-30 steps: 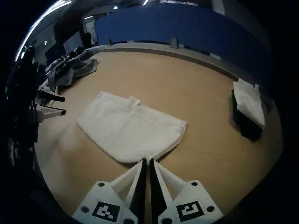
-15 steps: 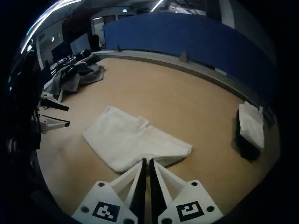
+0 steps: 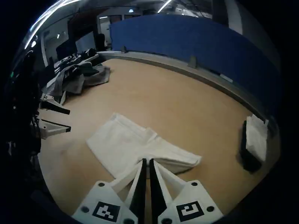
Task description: Fold towel
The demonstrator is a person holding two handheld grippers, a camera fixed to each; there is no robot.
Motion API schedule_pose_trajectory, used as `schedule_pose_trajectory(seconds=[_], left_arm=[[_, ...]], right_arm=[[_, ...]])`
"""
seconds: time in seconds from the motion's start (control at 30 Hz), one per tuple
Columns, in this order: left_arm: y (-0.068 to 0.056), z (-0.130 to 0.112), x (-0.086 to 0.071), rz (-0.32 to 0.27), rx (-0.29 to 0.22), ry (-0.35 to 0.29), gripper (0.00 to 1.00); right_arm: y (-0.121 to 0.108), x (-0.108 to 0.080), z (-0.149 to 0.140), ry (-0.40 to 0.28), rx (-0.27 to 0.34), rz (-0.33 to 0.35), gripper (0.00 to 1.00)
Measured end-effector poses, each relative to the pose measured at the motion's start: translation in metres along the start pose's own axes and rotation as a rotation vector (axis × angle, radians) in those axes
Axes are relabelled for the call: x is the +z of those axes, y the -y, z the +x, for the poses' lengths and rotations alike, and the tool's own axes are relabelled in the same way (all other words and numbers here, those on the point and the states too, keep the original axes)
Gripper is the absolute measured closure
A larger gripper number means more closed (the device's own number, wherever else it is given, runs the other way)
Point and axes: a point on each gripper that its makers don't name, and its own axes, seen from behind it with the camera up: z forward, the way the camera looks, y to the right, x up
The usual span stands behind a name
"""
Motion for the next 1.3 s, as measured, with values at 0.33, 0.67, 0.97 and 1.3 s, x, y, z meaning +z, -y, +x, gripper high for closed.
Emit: schedule_pose_trajectory(seconds=[0.33, 0.67, 0.97, 1.3], left_arm=[[0.008, 0.003, -0.01, -0.009, -0.044, -0.02, 0.06], [0.015, -0.002, -0.015, -0.005, -0.079, -0.033, 0.06], [0.015, -0.011, -0.015, -0.003, -0.102, -0.031, 0.06], [0.013, -0.012, -0.015, -0.007, -0.099, -0.031, 0.06]], right_arm=[[0.054, 0.042, 0.039, -0.016, -0.067, 0.082, 0.95], [0.119, 0.074, 0.044, 0.004, -0.108, 0.182, 0.95], [0.162, 0.099, 0.002, 0.092, -0.121, 0.263, 0.95], [0.165, 0.105, -0.013, 0.12, -0.091, 0.281, 0.95]])
